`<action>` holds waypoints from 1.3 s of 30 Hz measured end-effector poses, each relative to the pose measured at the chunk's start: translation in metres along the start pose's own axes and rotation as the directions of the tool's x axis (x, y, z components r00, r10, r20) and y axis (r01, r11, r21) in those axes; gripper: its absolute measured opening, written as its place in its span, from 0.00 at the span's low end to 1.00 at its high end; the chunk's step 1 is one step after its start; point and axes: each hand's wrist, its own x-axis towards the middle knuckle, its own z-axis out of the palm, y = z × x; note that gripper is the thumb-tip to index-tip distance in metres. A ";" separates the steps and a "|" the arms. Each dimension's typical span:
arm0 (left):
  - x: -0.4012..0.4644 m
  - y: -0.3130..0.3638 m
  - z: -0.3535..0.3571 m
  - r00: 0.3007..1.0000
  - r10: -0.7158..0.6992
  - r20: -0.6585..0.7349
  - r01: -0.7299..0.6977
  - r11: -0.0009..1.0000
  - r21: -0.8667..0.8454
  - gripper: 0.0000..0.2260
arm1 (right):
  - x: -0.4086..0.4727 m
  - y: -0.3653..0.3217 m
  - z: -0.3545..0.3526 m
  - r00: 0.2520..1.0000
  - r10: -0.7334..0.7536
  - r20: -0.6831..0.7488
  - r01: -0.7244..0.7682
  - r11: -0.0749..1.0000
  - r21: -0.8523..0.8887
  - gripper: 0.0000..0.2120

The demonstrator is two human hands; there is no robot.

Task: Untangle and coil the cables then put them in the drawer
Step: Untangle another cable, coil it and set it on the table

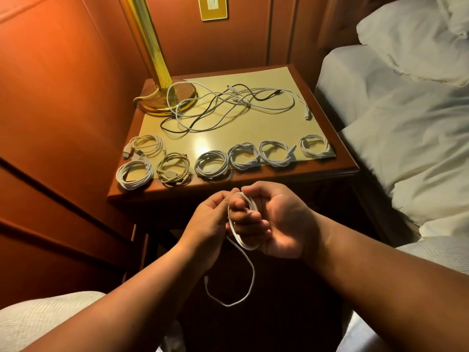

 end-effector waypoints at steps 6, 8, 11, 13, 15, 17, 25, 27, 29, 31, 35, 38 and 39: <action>0.002 0.001 0.002 0.999 -0.043 -0.017 0.044 0.999 0.022 0.10 | 0.004 0.004 0.007 0.980 -0.124 -0.154 0.106 0.987 -0.123 0.18; -0.001 0.000 0.006 0.998 -0.065 0.024 0.064 0.998 0.013 0.11 | 0.003 0.000 0.008 0.958 -0.235 -0.165 0.210 0.966 -0.152 0.18; -0.002 -0.002 0.007 0.984 -0.108 0.139 0.095 0.991 0.099 0.07 | 0.000 -0.007 0.005 0.879 -0.461 -0.119 0.386 0.837 -0.388 0.17; -0.003 -0.006 0.006 0.957 -0.224 0.184 0.177 0.954 0.242 0.08 | -0.002 -0.012 -0.003 0.785 -0.618 -0.045 0.365 0.520 -0.773 0.16; -0.005 -0.009 0.006 0.919 -0.314 0.239 0.203 0.896 0.396 0.09 | -0.001 -0.015 -0.010 0.718 -0.691 0.084 0.157 0.044 -0.987 0.11; -0.004 -0.011 0.003 0.926 -0.294 0.237 0.098 0.794 0.601 0.09 | -0.001 -0.015 -0.018 0.782 -0.620 0.066 -0.122 -0.257 -0.959 0.10; 0.014 0.007 -0.025 0.915 0.299 0.273 -0.385 0.436 0.813 0.03 | 0.009 0.000 -0.020 0.814 -0.285 -0.505 -0.479 0.161 -0.863 0.33; 0.015 0.013 -0.026 0.938 0.263 0.226 -0.342 0.589 0.732 0.05 | 0.010 0.002 -0.015 0.805 -0.171 -0.568 -0.431 0.488 -0.759 0.34; 0.015 0.017 -0.026 0.966 0.147 0.214 -0.246 0.781 0.573 0.05 | 0.008 0.000 -0.010 0.836 -0.037 -0.547 -0.360 0.715 -0.600 0.33; 0.013 0.015 -0.023 0.976 0.050 0.214 -0.130 0.917 0.376 0.07 | 0.004 -0.005 -0.010 0.884 0.045 -0.466 -0.298 0.822 -0.486 0.33; 0.008 0.008 -0.011 0.982 -0.073 0.174 0.051 0.990 0.129 0.05 | 0.003 -0.007 -0.018 0.934 0.058 -0.353 -0.199 0.905 -0.377 0.29; 0.004 0.004 -0.006 0.970 -0.176 0.169 0.178 0.984 0.003 0.11 | 0.002 -0.008 -0.021 0.955 0.035 -0.294 -0.128 0.944 -0.304 0.23; 0.003 0.004 -0.004 0.964 -0.202 0.174 0.209 0.978 -0.024 0.12 | 0.002 -0.009 -0.021 0.961 0.036 -0.275 -0.115 0.954 -0.276 0.22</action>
